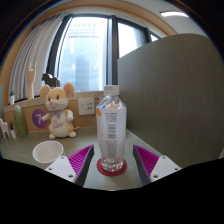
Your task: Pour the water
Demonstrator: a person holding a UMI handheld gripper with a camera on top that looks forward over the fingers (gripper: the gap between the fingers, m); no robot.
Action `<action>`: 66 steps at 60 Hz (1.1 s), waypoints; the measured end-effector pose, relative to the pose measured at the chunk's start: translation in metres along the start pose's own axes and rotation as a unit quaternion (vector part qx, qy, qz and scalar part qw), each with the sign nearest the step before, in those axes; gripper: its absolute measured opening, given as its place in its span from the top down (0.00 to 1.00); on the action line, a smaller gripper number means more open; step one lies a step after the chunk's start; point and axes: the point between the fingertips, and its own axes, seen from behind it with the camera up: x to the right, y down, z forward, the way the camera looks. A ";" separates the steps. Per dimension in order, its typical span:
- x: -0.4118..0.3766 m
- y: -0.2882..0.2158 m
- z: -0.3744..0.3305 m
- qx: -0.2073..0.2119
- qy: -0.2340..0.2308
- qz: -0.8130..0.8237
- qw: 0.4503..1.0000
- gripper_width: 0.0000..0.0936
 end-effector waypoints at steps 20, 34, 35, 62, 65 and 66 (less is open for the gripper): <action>-0.054 0.050 -0.132 -0.043 -0.022 -0.053 0.997 0.16; -0.160 0.062 -0.235 -0.039 -0.113 -0.063 0.991 0.14; -0.167 0.061 -0.241 -0.038 -0.119 -0.065 0.990 0.14; -0.280 0.032 -0.350 0.000 -0.219 -0.081 0.972 0.14; -0.286 0.030 -0.357 0.003 -0.222 -0.081 0.972 0.14; -0.287 0.029 -0.359 0.005 -0.223 -0.081 0.971 0.14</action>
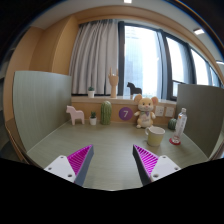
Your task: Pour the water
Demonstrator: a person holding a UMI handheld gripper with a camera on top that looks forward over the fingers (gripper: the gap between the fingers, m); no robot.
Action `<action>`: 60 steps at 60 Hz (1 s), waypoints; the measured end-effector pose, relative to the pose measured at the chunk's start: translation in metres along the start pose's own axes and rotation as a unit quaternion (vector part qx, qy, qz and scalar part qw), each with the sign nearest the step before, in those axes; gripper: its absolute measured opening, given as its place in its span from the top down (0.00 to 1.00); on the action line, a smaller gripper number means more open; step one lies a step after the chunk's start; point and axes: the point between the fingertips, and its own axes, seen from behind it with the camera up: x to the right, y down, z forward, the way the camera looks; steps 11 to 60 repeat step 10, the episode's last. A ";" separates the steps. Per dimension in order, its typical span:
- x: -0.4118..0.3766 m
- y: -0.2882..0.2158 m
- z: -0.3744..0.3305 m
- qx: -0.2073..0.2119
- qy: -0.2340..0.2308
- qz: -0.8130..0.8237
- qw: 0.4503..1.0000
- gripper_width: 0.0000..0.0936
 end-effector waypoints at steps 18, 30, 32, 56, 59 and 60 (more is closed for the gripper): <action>-0.015 -0.012 -0.012 0.014 -0.014 -0.003 1.000 0.14; -0.015 -0.012 -0.012 0.014 -0.014 -0.003 1.000 0.14; -0.015 -0.012 -0.012 0.014 -0.014 -0.003 1.000 0.14; -0.015 -0.012 -0.012 0.014 -0.014 -0.003 1.000 0.14; -0.015 -0.012 -0.012 0.014 -0.014 -0.003 1.000 0.14; -0.015 -0.012 -0.012 0.014 -0.014 -0.003 1.000 0.14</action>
